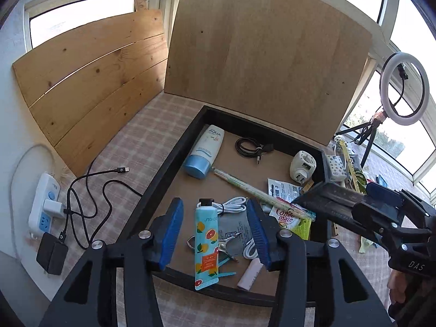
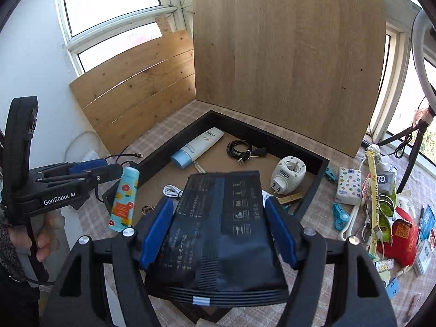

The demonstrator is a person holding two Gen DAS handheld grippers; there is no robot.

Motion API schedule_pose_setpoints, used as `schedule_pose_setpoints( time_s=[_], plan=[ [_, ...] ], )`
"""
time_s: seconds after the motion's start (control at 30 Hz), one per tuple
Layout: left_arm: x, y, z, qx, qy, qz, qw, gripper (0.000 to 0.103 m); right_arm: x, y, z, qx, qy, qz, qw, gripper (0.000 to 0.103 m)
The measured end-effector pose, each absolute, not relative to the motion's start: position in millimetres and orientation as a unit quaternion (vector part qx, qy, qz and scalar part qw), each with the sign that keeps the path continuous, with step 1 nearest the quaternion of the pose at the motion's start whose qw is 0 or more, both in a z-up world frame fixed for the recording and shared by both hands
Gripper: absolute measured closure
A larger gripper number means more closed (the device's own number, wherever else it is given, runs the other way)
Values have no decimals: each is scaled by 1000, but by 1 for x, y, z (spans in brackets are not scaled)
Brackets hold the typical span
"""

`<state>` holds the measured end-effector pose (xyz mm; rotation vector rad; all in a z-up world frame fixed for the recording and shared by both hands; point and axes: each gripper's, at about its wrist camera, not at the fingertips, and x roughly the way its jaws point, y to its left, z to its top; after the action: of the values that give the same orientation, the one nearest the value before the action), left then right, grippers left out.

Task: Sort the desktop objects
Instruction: 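Carry hand cream tube and black pouch into the black tray and open both tools, then move left tool to green tube while right tool moves to pink bottle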

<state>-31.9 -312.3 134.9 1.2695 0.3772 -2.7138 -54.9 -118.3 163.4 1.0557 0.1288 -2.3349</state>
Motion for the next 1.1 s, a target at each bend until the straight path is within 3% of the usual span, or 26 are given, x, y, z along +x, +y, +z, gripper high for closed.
schedule_pose_setpoints(
  time_s=[0.53, 1.1],
  plan=[
    [-44, -286, 133, 427, 119, -896, 19, 58, -63, -58, 164, 394, 8, -891, 226, 34],
    [-74, -122, 119, 465, 58, -877, -109, 58, -30, 154, 138, 423, -49, -904, 45, 34]
  ],
)
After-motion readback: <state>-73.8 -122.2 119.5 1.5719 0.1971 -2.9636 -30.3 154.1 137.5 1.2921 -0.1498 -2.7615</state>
